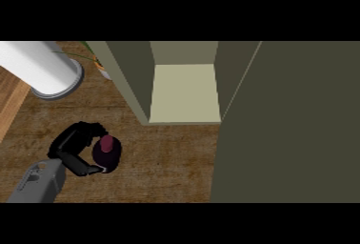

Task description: Pick up the wine, place it into the cabinet and close the cabinet

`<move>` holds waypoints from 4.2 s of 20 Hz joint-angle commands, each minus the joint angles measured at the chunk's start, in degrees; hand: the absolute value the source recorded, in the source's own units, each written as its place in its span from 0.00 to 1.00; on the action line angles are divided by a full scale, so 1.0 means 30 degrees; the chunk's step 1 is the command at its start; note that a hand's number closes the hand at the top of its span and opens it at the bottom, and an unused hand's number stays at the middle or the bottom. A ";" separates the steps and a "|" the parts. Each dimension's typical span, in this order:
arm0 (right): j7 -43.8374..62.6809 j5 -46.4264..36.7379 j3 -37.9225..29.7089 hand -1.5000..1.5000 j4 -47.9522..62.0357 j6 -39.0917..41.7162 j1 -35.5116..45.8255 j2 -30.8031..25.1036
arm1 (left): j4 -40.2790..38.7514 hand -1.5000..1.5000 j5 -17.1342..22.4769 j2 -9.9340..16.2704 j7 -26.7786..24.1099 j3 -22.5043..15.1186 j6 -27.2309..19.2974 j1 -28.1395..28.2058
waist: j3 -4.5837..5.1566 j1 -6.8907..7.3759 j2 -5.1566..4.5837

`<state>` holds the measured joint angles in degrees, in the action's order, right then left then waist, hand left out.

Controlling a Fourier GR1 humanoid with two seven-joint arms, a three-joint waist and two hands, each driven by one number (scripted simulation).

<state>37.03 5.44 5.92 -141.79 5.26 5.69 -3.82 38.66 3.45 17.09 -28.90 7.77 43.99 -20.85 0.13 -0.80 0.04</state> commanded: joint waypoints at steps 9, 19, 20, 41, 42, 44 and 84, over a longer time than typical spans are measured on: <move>0.0697 0.1670 -0.1198 0.00 -0.1723 0.0218 -0.0473 -0.0361 | 0.6193 1.00 0.0057 -0.2587 -0.4530 0.2034 -0.9405 0.5336 | -0.0082 0.0523 0.0148; 0.2152 0.1601 -0.0620 0.00 -0.2624 -0.0184 -0.0276 -0.0060 | 1.5193 1.00 0.2501 -0.3928 0.0508 0.0689 -0.8613 0.7837 | -0.0056 0.0387 0.0096; 0.0949 0.1690 -0.1548 0.00 -0.0767 0.0112 0.0581 -0.0269 | 1.5572 1.00 0.2840 -0.3887 0.1399 0.0752 -0.8865 0.7170 | -0.0054 0.0363 0.0034; 0.0196 0.2923 -0.2296 0.00 -0.1393 0.1149 -0.1170 -0.0016 | 2.4289 1.00 0.1638 -0.5696 1.1169 -0.8666 -1.7711 0.4935 | -0.0052 0.0171 0.0024; 0.0585 0.2207 -0.1293 0.00 -0.1694 0.0766 -0.0820 0.0409 | 2.2436 1.00 0.1872 -0.5696 1.1408 -0.8489 -1.9270 0.2575 | -0.0049 0.0022 0.0006; 0.0540 0.1441 -0.0653 0.00 -0.1873 0.0780 -0.1308 0.0589 | 2.3360 1.00 0.1714 -0.5696 1.2094 -0.8688 -1.9409 0.2799 | -0.0046 0.0155 0.0019; 0.0537 0.2141 -0.1639 0.00 -0.1454 0.1269 -0.0443 0.0311 | 1.1538 1.00 0.4032 -0.5694 0.5032 -1.1210 -2.6613 -0.3434 | -0.0042 0.0089 -0.0017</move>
<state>37.98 8.72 0.54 -141.52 9.37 5.36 -3.57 77.56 16.98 0.17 -11.36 -27.80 -37.52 -30.47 0.00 -0.69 0.02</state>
